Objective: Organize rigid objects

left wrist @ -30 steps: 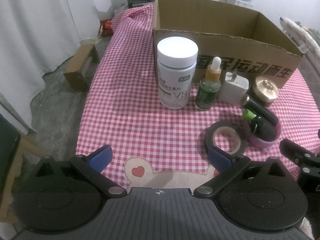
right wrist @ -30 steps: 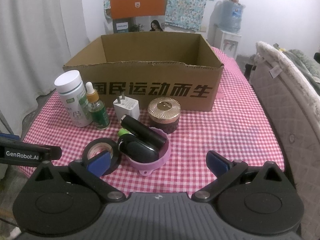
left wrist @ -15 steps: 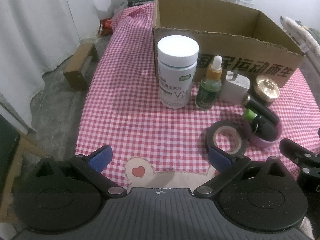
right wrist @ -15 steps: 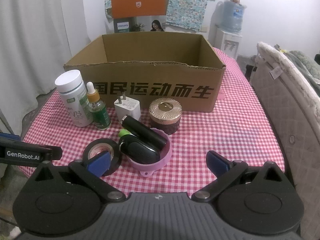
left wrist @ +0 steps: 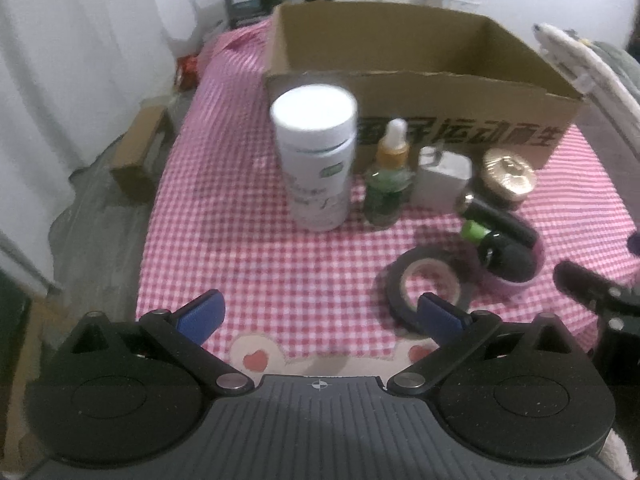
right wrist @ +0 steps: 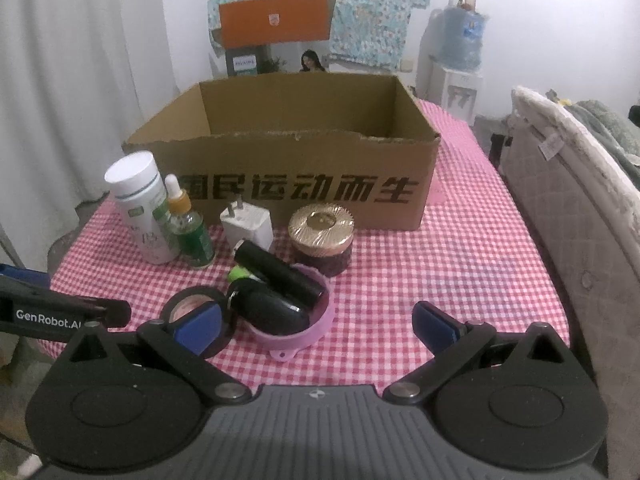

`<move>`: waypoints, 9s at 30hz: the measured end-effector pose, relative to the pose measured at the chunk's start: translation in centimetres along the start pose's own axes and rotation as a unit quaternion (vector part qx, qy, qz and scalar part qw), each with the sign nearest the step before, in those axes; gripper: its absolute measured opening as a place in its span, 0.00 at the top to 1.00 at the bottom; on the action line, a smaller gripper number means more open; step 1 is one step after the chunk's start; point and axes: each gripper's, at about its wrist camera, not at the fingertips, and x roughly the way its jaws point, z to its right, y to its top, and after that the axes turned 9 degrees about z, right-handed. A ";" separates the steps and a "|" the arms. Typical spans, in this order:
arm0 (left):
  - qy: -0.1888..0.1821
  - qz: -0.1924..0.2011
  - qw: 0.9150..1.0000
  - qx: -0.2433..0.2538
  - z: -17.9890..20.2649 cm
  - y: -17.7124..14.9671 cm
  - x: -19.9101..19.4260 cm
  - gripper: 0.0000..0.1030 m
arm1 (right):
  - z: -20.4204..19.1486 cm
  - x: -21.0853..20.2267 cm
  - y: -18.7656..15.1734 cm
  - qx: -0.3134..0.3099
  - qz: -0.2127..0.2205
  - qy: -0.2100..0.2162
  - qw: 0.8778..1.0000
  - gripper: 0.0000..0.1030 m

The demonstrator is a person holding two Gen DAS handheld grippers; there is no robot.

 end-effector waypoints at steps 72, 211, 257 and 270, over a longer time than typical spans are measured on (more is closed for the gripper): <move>-0.149 -0.016 0.977 0.150 2.9 -0.4 4.8 0.36 | -3.0 10.2 -0.2 0.113 -0.155 0.200 0.961 0.77; -0.243 -0.017 0.959 0.147 6.1 1.8 5.2 0.49 | 2.6 9.1 2.4 0.076 -0.158 0.269 0.947 0.78; -0.098 0.002 0.984 0.150 0.1 17.0 10.4 0.53 | -1.3 22.7 18.5 0.163 -0.178 0.366 0.899 0.84; -0.070 -0.023 0.985 0.156 -0.8 17.2 12.2 0.43 | -3.4 30.3 16.9 0.203 -0.277 0.337 0.877 0.82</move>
